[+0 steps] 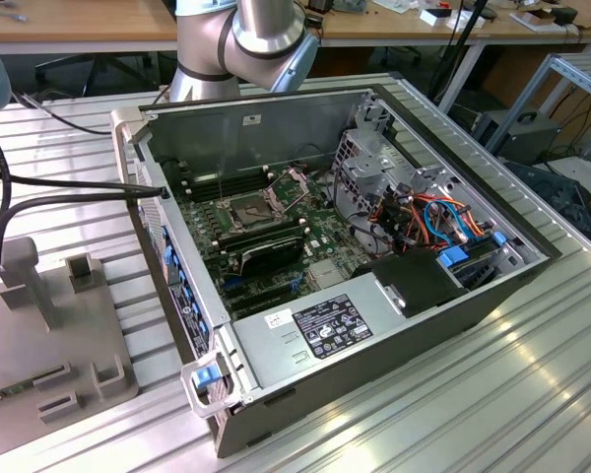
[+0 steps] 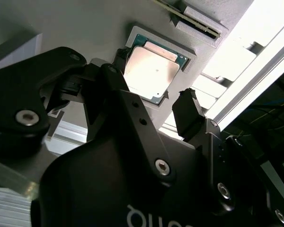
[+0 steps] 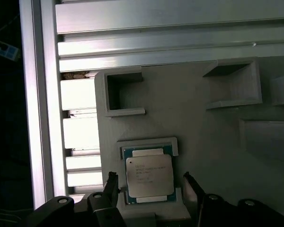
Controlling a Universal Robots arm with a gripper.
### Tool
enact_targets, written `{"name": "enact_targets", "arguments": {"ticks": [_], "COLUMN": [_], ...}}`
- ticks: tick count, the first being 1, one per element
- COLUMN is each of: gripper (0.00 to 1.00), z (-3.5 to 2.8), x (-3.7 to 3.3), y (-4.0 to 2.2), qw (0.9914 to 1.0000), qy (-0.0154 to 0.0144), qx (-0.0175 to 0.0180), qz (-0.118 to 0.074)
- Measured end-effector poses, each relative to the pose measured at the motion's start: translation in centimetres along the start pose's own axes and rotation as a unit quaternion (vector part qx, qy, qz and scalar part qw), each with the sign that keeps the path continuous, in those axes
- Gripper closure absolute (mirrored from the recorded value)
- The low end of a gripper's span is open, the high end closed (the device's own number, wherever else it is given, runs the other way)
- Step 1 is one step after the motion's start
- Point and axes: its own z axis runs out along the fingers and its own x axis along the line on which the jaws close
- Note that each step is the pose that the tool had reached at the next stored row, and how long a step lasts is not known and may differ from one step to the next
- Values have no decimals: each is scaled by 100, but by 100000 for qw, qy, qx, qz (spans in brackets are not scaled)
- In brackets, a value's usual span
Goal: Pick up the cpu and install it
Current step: 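Pick up the cpu and move it towards the insertion slot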
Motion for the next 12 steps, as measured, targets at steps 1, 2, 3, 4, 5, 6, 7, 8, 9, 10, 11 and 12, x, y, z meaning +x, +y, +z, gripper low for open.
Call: {"name": "enact_targets", "arguments": {"ticks": [1, 2, 3, 4, 5, 6, 7, 8, 9, 10, 11, 12], "gripper": [34, 34, 34, 34, 34, 34, 34, 34, 34, 34, 34, 34], "z": [0, 4, 8, 9, 10, 11, 11, 11, 10, 10, 10, 11], "x": [0, 0, 0, 0, 0, 0, 0, 0, 0, 0, 0, 0], "y": [0, 0, 0, 0, 0, 0, 0, 0, 0, 0, 0, -1], "qw": [100000, 100000, 100000, 100000, 100000, 100000, 100000, 100000, 100000, 100000, 100000, 100000], "qy": [1, -1, 0, 2, -4, -5, -3, -2, 0, -1, 2, 8], "qx": [-1, 0, 0, 1, -4, -4, -3, -2, 0, -1, 3, 7], "qz": [2, 2, 0, 2, 0, 2, 0, 1, 2, 0, 1, -2]}}
